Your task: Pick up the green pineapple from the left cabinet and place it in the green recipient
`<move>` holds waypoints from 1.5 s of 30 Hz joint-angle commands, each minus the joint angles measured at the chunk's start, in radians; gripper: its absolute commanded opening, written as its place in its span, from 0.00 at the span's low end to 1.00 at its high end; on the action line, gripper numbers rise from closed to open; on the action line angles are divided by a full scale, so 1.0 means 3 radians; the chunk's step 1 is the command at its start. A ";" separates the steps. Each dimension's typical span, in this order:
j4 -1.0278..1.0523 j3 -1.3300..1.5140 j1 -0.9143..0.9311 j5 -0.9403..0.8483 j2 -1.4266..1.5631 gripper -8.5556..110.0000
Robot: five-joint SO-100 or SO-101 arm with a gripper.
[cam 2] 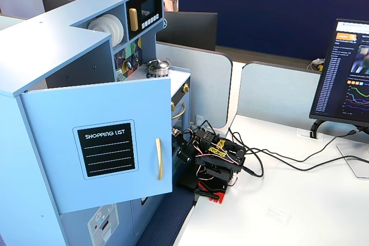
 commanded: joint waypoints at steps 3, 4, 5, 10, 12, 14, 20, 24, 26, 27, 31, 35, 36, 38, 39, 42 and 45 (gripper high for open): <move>0.0588 0.0000 0.0051 0.0174 -0.0031 0.07; 0.0588 0.0000 0.0051 0.0174 -0.0031 0.07; 0.0588 0.0000 0.0051 0.0174 -0.0031 0.07; 0.0588 0.0000 0.0051 0.0174 -0.0031 0.07; 0.0588 0.0000 0.0046 0.0148 -0.0031 0.07; 0.0603 0.0000 0.0041 0.0087 -0.0031 0.07; -0.0102 -0.0046 -0.0271 0.0332 -0.0041 0.07; -0.1575 -0.0210 -0.0808 0.0547 -0.0046 0.07; -0.2562 -0.0240 -0.1130 0.0496 -0.0143 0.07; -0.2976 -0.0281 -0.1289 0.0383 -0.0256 0.07; -0.3441 -0.0823 -0.1774 -0.0041 -0.0752 0.10; -0.3579 -0.1381 -0.2081 -0.0266 -0.1176 0.15; -0.3574 -0.1524 -0.2132 -0.0307 -0.1273 0.16; -0.3595 -0.1769 -0.2204 -0.0470 -0.1457 0.19; -0.3620 -0.1887 -0.2229 -0.0496 -0.1539 0.20; -0.3779 -0.2122 -0.2321 -0.0583 -0.1733 0.27; -0.3968 -0.2229 -0.2429 -0.0573 -0.1912 0.33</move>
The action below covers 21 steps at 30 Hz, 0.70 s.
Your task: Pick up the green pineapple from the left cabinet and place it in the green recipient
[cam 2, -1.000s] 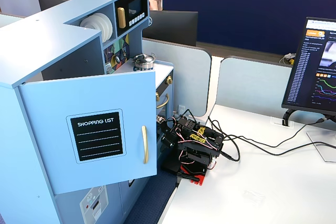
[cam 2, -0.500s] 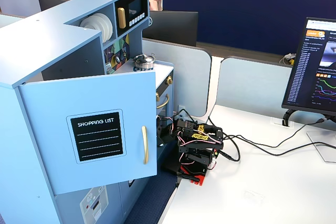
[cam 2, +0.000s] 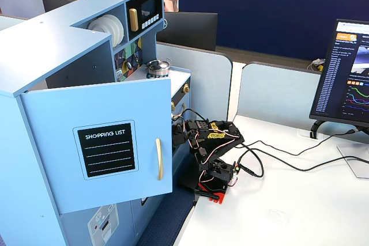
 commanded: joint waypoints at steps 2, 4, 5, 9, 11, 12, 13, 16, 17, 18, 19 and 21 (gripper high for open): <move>-0.0450 -0.0455 -0.0189 -0.0031 -0.0373 0.34; -0.0639 -0.0552 -0.0271 -0.0036 -0.0547 0.36; -0.0711 -0.0619 -0.0312 -0.0036 -0.0629 0.36; -0.0859 -0.0895 -0.0394 0.0015 -0.0977 0.37; -0.1023 -0.0931 -0.0399 0.0051 -0.1125 0.37; -0.1089 -0.0951 -0.0394 0.0046 -0.1202 0.37; -0.1135 -0.0972 -0.0389 0.0061 -0.1273 0.37; -0.1202 -0.1038 -0.0373 0.0102 -0.1473 0.38; -0.1253 -0.1064 -0.0348 0.0102 -0.1549 0.38; -0.1329 -0.1089 -0.0332 0.0128 -0.1621 0.39; -0.1375 -0.1140 -0.0307 0.0148 -0.1703 0.39; -0.1427 -0.1263 -0.0251 0.0215 -0.1841 0.41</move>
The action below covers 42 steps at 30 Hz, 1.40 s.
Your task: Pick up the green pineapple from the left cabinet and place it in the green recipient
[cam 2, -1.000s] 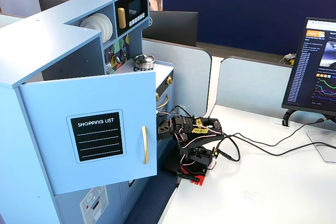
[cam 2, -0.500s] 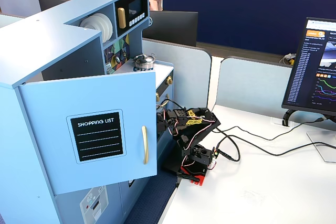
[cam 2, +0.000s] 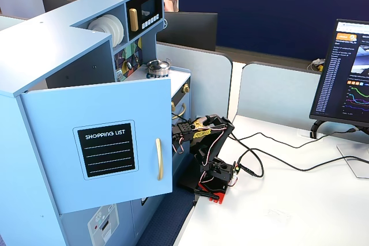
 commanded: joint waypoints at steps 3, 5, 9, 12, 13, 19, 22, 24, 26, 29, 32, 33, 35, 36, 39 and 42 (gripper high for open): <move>-0.0297 -0.0511 0.0143 0.0143 -0.0337 0.43; -0.0302 -0.0578 0.0159 0.0164 -0.0424 0.43; -0.0414 -0.0639 0.0194 0.0153 -0.0588 0.44; -0.0491 -0.0731 0.0205 0.0138 -0.0721 0.43; -0.0491 -0.0777 0.0210 0.0128 -0.0767 0.43; -0.0578 -0.1018 0.0225 0.0082 -0.1053 0.43; -0.0583 -0.1191 0.0230 0.0066 -0.1222 0.43; -0.0573 -0.1278 0.0230 0.0072 -0.1314 0.43; -0.0557 -0.1340 0.0225 0.0072 -0.1386 0.43; -0.0542 -0.1411 0.0199 0.0087 -0.1468 0.43; -0.0522 -0.1493 0.0194 0.0077 -0.1560 0.43; -0.0522 -0.1534 0.0184 0.0082 -0.1595 0.43; -0.0501 -0.1636 0.0179 0.0087 -0.1682 0.43; -0.0496 -0.1687 0.0179 0.0087 -0.1733 0.43; -0.0440 -0.1851 0.0179 0.0092 -0.1856 0.43; -0.0424 -0.1969 0.0153 0.0102 -0.1958 0.43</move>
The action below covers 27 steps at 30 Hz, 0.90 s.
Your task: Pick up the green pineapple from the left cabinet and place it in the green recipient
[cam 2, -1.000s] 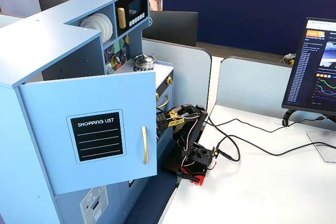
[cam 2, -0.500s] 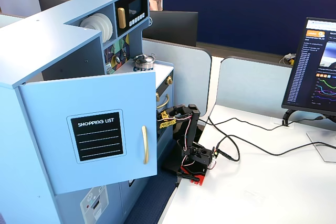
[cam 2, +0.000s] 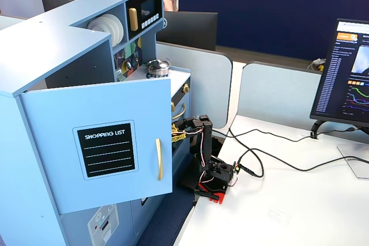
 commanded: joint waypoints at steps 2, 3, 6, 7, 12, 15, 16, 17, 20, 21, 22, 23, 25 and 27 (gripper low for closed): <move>0.0015 -0.0419 -0.0077 -0.0020 -0.0077 0.43; 0.0031 -0.0465 -0.0087 -0.0026 -0.0112 0.43; 0.0077 -0.0644 -0.0107 -0.0005 -0.0245 0.43; 0.0092 -0.0706 -0.0118 -0.0010 -0.0286 0.42; 0.0133 -0.0813 -0.0159 -0.0041 -0.0409 0.41; 0.0164 -0.0813 -0.0169 -0.0138 -0.0424 0.32; 0.0174 -0.0818 -0.0169 -0.0143 -0.0424 0.24; 0.0184 -0.0818 -0.0174 -0.0189 -0.0424 0.17; 0.0245 -0.0828 -0.0184 -0.0266 -0.0424 0.07; 0.0266 -0.0828 -0.0184 -0.0245 -0.0419 0.07; 0.0291 -0.0833 -0.0184 -0.0230 -0.0409 0.07; 0.0327 -0.0849 -0.0184 -0.0230 -0.0389 0.07; 0.0399 -0.0859 -0.0199 -0.0291 -0.0291 0.07; 0.0752 -0.0844 -0.0205 -0.0782 -0.0072 0.07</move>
